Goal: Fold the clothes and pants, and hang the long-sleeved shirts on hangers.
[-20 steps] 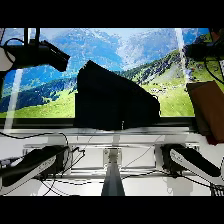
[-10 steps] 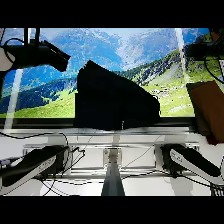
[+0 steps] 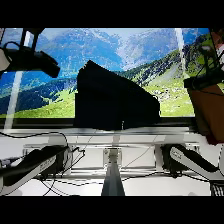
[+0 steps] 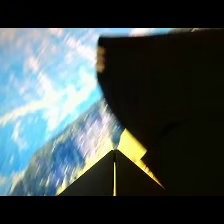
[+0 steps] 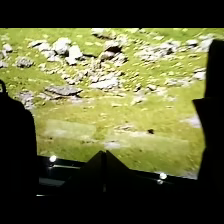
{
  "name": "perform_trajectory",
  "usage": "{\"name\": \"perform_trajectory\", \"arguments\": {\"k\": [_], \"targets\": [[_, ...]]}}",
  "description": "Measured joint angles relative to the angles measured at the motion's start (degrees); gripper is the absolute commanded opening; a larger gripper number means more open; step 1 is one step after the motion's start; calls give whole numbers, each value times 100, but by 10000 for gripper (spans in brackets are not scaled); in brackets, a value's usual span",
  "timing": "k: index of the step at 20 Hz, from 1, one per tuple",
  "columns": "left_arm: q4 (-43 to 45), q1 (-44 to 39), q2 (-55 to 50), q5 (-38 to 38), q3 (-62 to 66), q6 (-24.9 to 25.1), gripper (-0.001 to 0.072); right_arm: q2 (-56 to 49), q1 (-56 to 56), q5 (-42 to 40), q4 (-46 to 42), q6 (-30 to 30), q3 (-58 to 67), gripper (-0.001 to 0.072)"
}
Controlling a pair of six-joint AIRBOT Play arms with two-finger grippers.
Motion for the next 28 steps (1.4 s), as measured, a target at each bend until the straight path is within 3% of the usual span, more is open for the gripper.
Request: {"name": "perform_trajectory", "arguments": {"k": [2,5,6,8,9,15,16,23,24,26,27,28], "targets": [[-166,557,0,-437,-306,-24,14,-4,-201,-68,459,-278,-485,21],[-1095,1429,0,-855,-1241,-15,26,-4,-337,-129,852,-492,-916,21],[-1447,1665,2,-907,-1637,42,106,-4,-363,-151,944,-535,-994,21],[-2002,1947,2,-984,-2422,221,492,-4,-389,-168,1058,-592,-1091,22],[-2186,2022,2,-1010,-2806,291,537,-4,-398,-192,1084,-608,-1117,22],[-2658,2170,7,-876,-4548,831,521,-4,-415,-278,1182,-654,-1182,22],[-2675,2173,7,-785,-4747,901,471,-4,-415,-286,1193,-654,-1187,22],[-2765,1744,0,-350,-5198,970,448,-4,-417,-404,1217,-660,-1193,22],[-2791,1609,0,-212,-5211,935,372,-4,-417,-411,1222,-660,-1193,22],[-2973,1379,0,114,-5219,876,106,-4,-417,-409,1222,-660,-1193,22],[-3088,1296,0,286,-5215,866,57,-4,-417,-404,1222,-660,-1193,22],[-3230,1239,0,433,-5178,863,55,-4,-417,-404,1220,-660,-1193,22]]}}
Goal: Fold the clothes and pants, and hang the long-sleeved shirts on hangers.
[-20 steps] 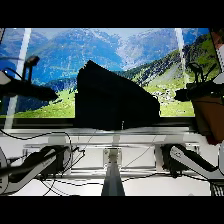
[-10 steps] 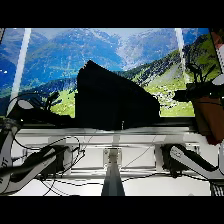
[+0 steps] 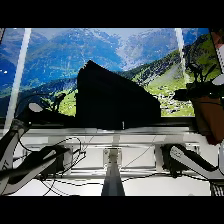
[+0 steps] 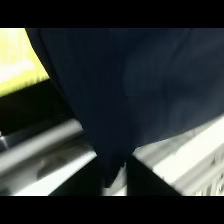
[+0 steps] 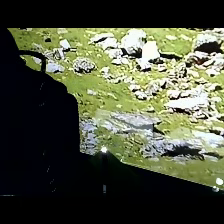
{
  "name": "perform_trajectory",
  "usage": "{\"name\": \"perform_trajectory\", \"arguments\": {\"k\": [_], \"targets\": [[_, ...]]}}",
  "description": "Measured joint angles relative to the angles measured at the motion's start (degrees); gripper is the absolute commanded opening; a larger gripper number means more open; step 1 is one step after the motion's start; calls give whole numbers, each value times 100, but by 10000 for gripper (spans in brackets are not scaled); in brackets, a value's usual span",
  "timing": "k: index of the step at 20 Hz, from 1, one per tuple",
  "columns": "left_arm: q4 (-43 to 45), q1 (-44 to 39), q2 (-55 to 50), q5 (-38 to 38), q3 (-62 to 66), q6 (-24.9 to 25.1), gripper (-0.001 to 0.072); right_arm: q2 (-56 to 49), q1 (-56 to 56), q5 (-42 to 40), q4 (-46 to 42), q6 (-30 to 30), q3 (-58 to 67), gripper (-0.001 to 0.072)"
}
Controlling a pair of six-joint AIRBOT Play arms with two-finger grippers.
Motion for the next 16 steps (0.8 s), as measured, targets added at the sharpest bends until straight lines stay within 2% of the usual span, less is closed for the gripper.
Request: {"name": "perform_trajectory", "arguments": {"k": [1,6,9,10,11,12,15,16], "targets": [[-120,-35,0,129,55,-11,12,0,0,2,-20,0,0,22],[-450,-125,0,409,680,-24,14,-2,-15,-85,-577,-4,-63,20],[-564,-140,4,433,1032,-39,14,-2,-101,234,-704,-170,-435,21],[-605,-140,4,439,1108,-39,14,-2,-129,374,-629,-295,-636,43],[-632,-146,4,446,1156,-39,14,-2,-151,522,-470,-446,-885,264],[-660,-146,4,452,1198,-39,14,-2,-168,603,-214,-575,-1147,576],[-693,-151,4,455,1261,-35,14,-2,-188,533,675,-713,-1823,581],[-699,-151,4,457,1270,-31,14,-2,-195,407,922,-638,-2000,512]]}}
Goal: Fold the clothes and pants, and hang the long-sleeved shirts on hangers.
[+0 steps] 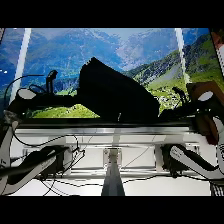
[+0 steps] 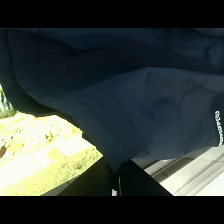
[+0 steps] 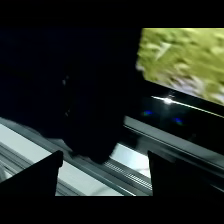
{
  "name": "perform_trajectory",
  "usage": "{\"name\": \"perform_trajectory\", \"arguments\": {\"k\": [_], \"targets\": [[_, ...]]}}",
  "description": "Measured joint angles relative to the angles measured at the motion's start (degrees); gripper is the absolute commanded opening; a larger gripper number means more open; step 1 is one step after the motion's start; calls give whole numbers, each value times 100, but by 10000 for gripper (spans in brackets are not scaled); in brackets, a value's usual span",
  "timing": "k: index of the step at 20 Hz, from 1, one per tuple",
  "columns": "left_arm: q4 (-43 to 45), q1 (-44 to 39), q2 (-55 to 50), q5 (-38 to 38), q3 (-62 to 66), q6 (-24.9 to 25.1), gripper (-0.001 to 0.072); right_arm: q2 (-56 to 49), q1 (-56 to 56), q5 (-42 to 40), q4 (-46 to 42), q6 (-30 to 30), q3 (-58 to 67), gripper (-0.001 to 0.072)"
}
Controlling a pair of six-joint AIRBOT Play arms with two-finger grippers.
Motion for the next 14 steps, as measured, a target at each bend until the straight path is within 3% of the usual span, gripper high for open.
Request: {"name": "perform_trajectory", "arguments": {"k": [1,5,7,8,14], "targets": [[-11,0,0,7,7,4,14,0,-4,-96,168,105,-131,459],[-24,0,0,17,22,11,14,0,68,-256,568,442,-400,428],[-26,0,0,17,22,11,14,0,181,-223,590,599,-450,135],[-26,0,0,20,22,11,14,0,251,-219,592,662,-463,22],[-74,4,0,13,101,11,14,0,643,-293,1200,492,-330,22]]}}
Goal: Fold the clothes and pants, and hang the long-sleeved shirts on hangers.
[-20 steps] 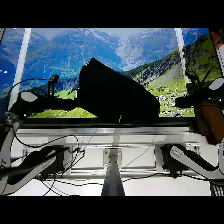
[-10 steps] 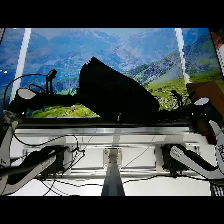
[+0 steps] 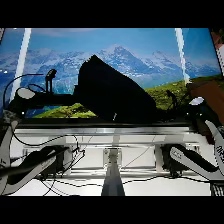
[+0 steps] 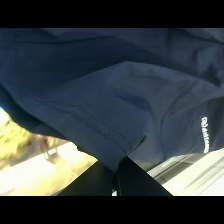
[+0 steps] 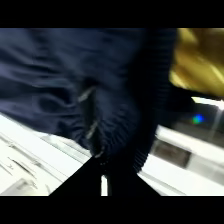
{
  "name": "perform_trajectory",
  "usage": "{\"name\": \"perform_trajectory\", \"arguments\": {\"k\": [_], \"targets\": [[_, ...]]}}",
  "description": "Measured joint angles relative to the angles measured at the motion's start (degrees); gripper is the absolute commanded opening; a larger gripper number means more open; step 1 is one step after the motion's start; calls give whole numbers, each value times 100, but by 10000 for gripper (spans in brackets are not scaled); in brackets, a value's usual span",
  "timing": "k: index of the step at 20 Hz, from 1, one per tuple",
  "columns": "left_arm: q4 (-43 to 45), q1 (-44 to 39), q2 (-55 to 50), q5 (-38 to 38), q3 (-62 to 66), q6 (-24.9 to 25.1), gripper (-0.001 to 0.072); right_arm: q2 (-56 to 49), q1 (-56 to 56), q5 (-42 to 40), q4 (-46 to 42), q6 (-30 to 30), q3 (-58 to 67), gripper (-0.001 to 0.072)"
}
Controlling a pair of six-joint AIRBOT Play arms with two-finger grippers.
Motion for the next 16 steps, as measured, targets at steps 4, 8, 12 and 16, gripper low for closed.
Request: {"name": "perform_trajectory", "arguments": {"k": [4,8,12,16], "targets": [[-173,15,26,-173,688,0,13,72,70,249,575,-205,883,22],[-225,111,162,-260,2009,0,13,361,87,435,1169,-271,2424,22],[-254,358,549,-234,3340,0,14,726,92,365,1550,-291,4225,22],[-256,682,1357,291,4004,0,14,1152,92,101,1681,-293,5602,23]]}}
